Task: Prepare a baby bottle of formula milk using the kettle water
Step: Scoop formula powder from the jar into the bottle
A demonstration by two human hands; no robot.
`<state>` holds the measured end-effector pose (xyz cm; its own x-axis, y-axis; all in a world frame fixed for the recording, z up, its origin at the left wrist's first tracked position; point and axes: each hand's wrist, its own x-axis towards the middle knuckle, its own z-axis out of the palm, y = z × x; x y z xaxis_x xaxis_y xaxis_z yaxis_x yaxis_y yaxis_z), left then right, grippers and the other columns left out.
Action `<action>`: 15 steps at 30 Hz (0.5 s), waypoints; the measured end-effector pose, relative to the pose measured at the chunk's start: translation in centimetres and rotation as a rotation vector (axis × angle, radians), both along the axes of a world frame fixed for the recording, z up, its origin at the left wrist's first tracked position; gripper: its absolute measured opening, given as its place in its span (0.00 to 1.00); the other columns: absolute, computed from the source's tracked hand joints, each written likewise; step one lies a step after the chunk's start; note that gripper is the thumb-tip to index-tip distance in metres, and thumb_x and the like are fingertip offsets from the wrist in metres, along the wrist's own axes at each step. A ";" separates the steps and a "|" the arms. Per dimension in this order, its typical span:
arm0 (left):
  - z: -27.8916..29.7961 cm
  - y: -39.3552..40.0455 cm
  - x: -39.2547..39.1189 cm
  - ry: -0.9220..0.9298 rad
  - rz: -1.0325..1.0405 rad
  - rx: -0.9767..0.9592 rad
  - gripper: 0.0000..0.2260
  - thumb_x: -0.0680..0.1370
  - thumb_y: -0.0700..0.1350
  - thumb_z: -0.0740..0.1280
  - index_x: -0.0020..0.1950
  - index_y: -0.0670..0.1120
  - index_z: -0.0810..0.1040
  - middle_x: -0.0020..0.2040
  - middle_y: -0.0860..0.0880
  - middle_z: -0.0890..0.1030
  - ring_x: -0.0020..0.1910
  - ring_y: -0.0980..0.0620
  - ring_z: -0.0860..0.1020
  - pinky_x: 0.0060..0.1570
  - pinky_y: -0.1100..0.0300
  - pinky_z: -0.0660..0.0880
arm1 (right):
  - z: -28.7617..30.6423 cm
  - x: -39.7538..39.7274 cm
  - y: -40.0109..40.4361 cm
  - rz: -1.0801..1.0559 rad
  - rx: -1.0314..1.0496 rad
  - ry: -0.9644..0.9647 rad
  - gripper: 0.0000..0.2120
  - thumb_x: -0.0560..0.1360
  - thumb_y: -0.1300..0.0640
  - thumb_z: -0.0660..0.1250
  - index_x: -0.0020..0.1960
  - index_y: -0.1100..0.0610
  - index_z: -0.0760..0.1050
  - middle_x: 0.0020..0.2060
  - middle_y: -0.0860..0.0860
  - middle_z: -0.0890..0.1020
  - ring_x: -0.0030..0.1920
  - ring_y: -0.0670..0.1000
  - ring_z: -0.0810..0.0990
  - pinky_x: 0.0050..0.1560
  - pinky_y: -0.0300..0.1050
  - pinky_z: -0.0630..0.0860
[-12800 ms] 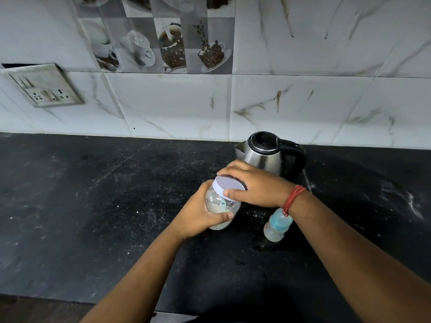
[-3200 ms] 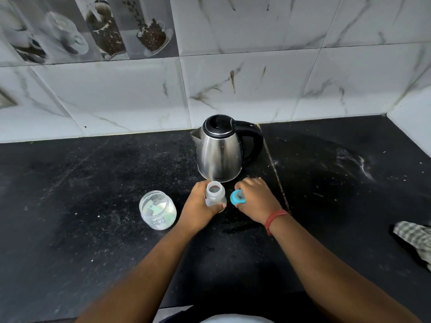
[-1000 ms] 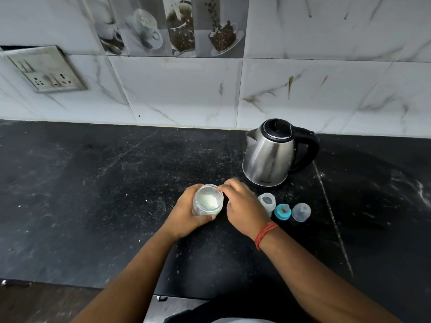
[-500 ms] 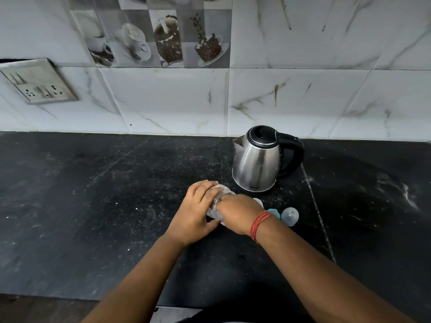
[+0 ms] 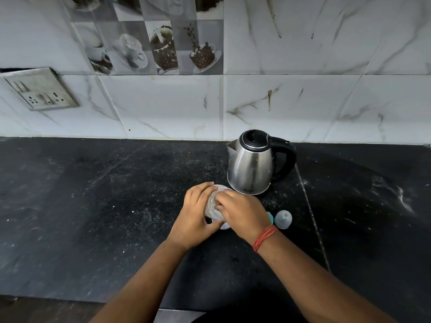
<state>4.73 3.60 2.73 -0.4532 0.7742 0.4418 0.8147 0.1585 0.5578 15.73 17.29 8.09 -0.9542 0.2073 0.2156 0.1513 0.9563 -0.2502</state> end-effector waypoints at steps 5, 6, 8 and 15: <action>-0.3 0.0 0.6 -0.014 -0.014 -0.010 0.36 0.72 0.56 0.76 0.76 0.47 0.68 0.74 0.50 0.69 0.74 0.51 0.65 0.76 0.62 0.59 | -0.3 0.4 -0.7 -0.077 0.030 -0.012 0.14 0.75 0.53 0.73 0.58 0.50 0.77 0.48 0.46 0.83 0.42 0.53 0.84 0.36 0.49 0.79; -0.4 -0.1 0.7 -0.005 -0.018 -0.018 0.36 0.72 0.55 0.76 0.76 0.47 0.68 0.74 0.51 0.69 0.74 0.51 0.66 0.76 0.62 0.59 | -0.2 0.4 -0.7 -0.058 0.036 -0.058 0.12 0.77 0.54 0.69 0.60 0.50 0.76 0.51 0.47 0.83 0.44 0.55 0.84 0.40 0.51 0.80; -0.5 -0.2 0.9 0.030 -0.029 -0.035 0.34 0.72 0.55 0.75 0.75 0.46 0.69 0.74 0.51 0.68 0.74 0.49 0.66 0.76 0.63 0.58 | 0.1 0.4 -0.7 0.021 0.074 -0.189 0.13 0.77 0.59 0.66 0.60 0.51 0.77 0.52 0.49 0.83 0.47 0.57 0.84 0.45 0.53 0.80; -0.5 -0.6 0.8 0.108 -0.069 -0.055 0.33 0.74 0.55 0.76 0.74 0.48 0.68 0.74 0.50 0.69 0.74 0.47 0.66 0.75 0.56 0.62 | -0.3 0.2 -0.1 0.039 -0.083 -0.360 0.12 0.78 0.63 0.63 0.59 0.53 0.76 0.52 0.52 0.83 0.52 0.57 0.82 0.51 0.51 0.76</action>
